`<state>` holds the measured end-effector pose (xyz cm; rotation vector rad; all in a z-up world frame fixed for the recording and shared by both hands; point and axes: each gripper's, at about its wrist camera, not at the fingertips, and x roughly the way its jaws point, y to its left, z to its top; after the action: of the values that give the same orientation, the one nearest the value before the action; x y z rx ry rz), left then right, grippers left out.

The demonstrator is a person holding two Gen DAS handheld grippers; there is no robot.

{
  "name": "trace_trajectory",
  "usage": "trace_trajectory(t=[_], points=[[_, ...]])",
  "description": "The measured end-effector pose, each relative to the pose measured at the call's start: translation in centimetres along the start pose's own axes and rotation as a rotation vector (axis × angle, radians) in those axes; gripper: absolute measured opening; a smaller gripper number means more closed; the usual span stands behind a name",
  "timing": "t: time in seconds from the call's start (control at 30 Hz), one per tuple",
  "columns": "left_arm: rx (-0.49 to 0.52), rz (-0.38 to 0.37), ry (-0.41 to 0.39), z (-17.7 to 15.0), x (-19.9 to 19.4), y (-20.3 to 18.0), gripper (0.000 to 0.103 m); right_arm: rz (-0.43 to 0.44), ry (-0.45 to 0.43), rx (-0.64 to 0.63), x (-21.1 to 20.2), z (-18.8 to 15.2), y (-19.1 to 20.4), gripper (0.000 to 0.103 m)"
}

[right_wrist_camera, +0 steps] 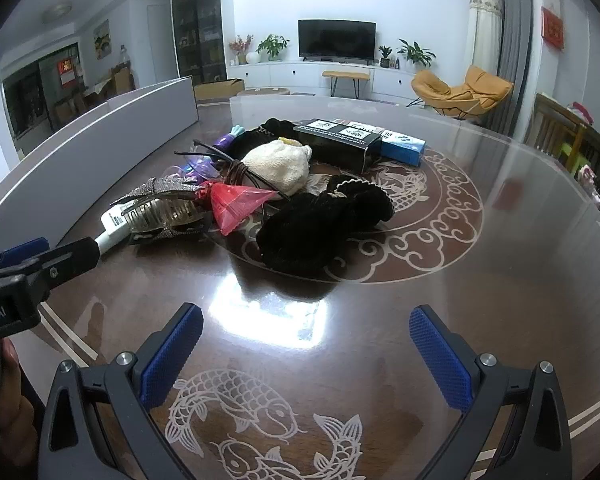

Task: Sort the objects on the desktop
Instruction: 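Reach the left gripper to the red bag while the right gripper reaches the black pouch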

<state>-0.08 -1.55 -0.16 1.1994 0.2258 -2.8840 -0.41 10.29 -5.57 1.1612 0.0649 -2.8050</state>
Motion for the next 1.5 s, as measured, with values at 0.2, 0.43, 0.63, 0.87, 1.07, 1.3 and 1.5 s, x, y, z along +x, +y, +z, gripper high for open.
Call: trace_trajectory(t=[0.2, 0.43, 0.63, 0.87, 1.07, 1.3, 1.5], points=[[0.001, -0.001, 0.001, 0.0, 0.0, 0.0, 0.103, 0.002, 0.011, -0.004, 0.4, -0.1, 0.1, 0.103], [0.015, 0.006, 0.052, 0.0, 0.9, 0.6, 0.103, 0.003, 0.060, -0.009, 1.4, -0.1, 0.1, 0.103], [-0.011, 0.030, 0.108, -0.3, 2.3, 2.1, 0.103, 0.035, 0.073, 0.033, 2.7, 1.9, -0.9, 0.103], [-0.021, 0.063, 0.133, -0.6, 3.2, 2.7, 0.103, 0.103, -0.001, 0.123, 4.5, 7.6, -1.7, 0.103], [-0.011, 0.077, 0.136, -0.7, 3.5, 2.8, 0.103, 0.029, 0.111, -0.017, 8.3, 8.4, 0.1, 0.103], [-0.020, 0.069, 0.138, -0.6, 3.5, 3.2, 0.103, 0.138, 0.146, -0.071, 4.5, 3.9, 0.2, 0.103], [-0.029, 0.042, 0.157, -0.9, 3.8, 2.8, 0.103, 0.132, 0.174, 0.057, 2.5, 1.8, -3.7, 0.103]])
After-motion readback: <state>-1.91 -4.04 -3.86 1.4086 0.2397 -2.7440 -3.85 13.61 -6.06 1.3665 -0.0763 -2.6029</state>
